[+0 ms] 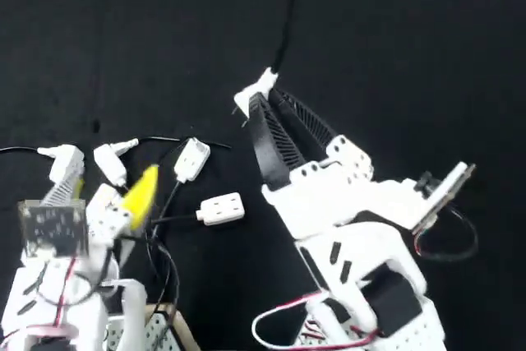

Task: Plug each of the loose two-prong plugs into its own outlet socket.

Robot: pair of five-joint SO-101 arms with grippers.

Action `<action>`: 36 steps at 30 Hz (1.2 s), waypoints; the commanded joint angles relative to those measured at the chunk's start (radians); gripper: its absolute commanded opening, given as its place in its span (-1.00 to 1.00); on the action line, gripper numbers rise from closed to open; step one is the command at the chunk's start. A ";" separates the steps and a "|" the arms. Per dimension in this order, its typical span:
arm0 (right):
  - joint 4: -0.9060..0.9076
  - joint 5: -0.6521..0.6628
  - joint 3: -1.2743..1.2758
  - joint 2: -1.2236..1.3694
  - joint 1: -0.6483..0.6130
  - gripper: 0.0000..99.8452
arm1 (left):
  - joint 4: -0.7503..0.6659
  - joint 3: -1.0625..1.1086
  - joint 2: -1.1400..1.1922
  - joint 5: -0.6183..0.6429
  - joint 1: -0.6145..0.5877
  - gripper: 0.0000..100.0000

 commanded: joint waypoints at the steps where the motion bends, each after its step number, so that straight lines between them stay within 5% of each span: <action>1: -0.106 -0.069 0.004 -0.010 -0.026 -0.98 | 0.021 -0.131 -0.002 0.014 0.199 -0.32; 6: -0.063 -0.068 0.001 -0.027 -0.196 -0.98 | 0.023 -0.208 0.006 0.014 0.383 -0.32; 10: 0.064 -0.066 -0.008 -0.073 -0.345 -0.98 | -0.068 -0.096 0.005 0.018 0.395 -0.32; 16: 0.083 -0.075 0.096 -0.084 -0.354 -0.98 | -0.196 0.044 0.003 0.040 0.352 -0.32; 36: 0.471 -0.097 0.024 -0.085 -0.354 -0.98 | -0.204 0.130 0.002 0.037 0.259 -0.32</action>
